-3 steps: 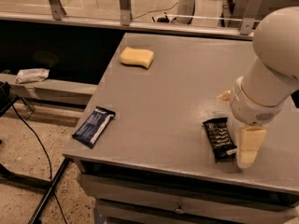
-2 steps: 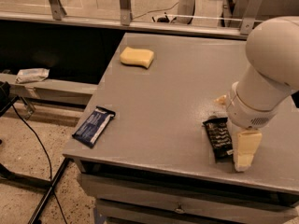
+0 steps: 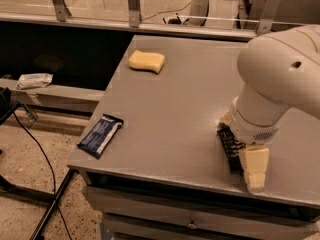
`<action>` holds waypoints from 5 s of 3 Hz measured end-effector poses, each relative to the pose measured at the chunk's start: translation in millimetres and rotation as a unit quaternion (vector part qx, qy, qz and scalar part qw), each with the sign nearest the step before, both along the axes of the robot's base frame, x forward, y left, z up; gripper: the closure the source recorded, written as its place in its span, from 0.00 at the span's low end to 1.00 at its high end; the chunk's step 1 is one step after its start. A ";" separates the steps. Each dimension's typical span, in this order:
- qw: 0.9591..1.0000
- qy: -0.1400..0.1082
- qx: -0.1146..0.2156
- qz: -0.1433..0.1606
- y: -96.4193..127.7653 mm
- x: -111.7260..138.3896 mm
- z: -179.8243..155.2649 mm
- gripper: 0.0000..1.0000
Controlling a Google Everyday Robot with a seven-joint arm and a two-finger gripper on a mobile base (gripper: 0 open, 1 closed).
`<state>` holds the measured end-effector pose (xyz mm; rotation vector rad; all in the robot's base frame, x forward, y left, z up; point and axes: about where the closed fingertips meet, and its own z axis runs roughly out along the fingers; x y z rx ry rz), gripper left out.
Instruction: Move rxbar chocolate near sponge
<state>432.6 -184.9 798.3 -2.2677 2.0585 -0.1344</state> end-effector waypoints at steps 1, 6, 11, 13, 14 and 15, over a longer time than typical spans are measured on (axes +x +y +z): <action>1.000 0.002 -0.004 -0.001 0.8 -0.1 1.5 0.38; 0.992 -0.046 0.104 -0.057 0.3 27.0 92.0 1.00; 0.961 -0.126 0.221 -0.111 113.7 236.4 122.6 1.00; 0.949 -0.119 0.254 -0.145 135.1 311.0 94.2 0.65; 0.950 -0.115 0.253 -0.143 138.2 310.9 89.5 0.33; 0.950 -0.113 0.253 -0.142 139.8 311.1 86.9 0.10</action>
Offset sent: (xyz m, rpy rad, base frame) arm 0.0027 0.0031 -0.0093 -0.0440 0.0312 -0.0428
